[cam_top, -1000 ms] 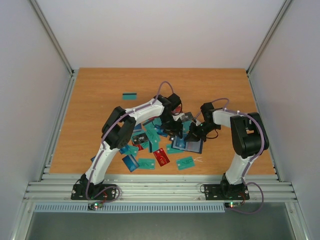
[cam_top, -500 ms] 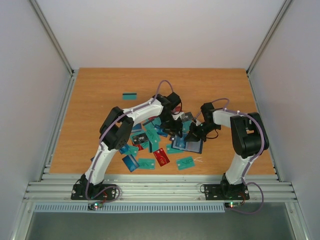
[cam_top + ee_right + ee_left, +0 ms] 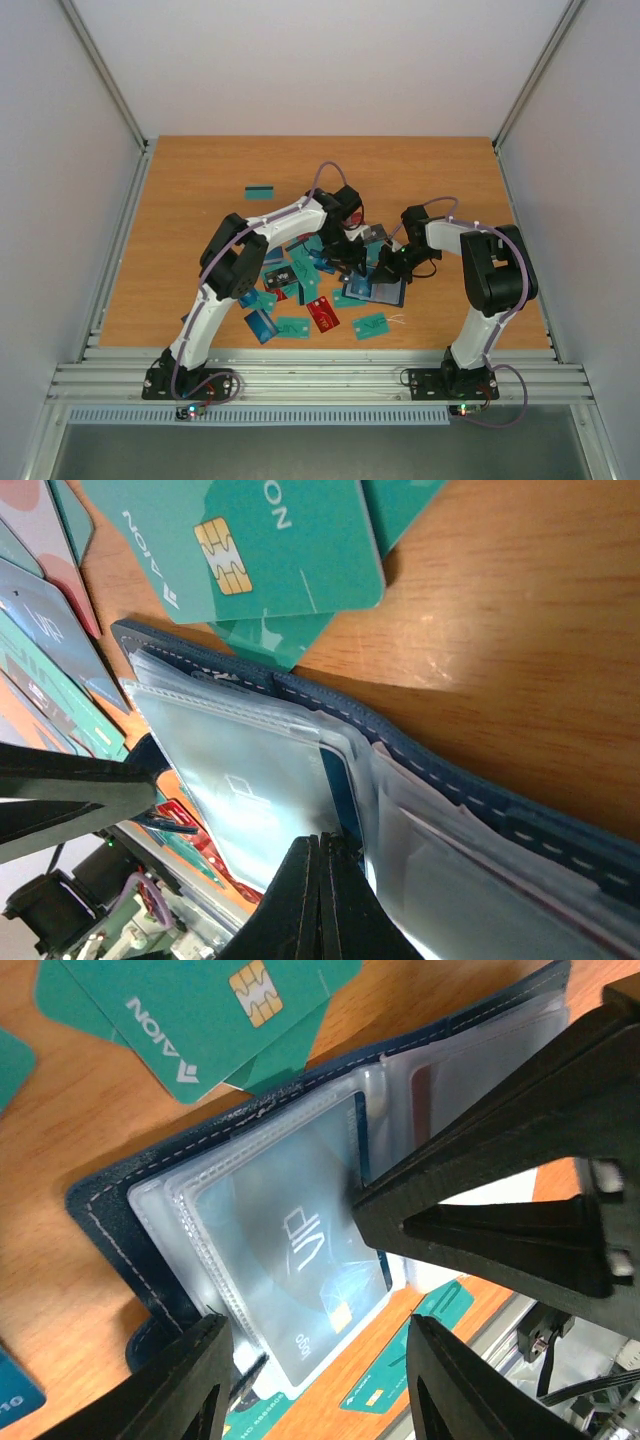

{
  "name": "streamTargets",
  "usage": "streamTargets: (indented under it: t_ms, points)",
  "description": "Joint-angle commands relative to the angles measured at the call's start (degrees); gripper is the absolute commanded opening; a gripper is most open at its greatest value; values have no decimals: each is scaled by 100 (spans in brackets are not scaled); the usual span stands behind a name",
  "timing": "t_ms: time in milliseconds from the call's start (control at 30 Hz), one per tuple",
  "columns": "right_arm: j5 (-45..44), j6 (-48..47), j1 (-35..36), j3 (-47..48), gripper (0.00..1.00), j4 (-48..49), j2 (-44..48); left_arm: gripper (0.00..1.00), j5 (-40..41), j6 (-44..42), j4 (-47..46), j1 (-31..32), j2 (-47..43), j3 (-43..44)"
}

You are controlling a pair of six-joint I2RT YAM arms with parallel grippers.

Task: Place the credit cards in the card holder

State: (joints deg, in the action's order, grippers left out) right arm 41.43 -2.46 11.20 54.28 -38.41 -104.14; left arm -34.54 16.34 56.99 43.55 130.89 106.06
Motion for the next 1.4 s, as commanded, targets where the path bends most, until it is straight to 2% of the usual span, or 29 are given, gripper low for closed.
streamTargets:
  t_ms: [0, 333, 800, 967, 1167, 1367]
  points:
    - [-452, 24, 31, -182, 2, 71, -271, 49, -310, 41, 84, 23, 270, 118]
    - [-452, 40, 31, -198, 2, 73, -250, 49, -232, 20, 174, 22, 405, 126]
    - [-408, 88, 31, -223, 2, 115, -248, 48, -619, 56, -146, 31, 350, 42]
    - [-386, 105, 31, -225, 2, 110, -254, 45, -672, 173, -277, 62, 268, 47]
    - [-364, 123, 31, -208, 2, 93, -225, 35, -505, 181, -299, 91, 205, 54]
    - [-342, 136, 31, -174, 2, 64, -172, 29, -429, 193, -250, 143, 243, 230]
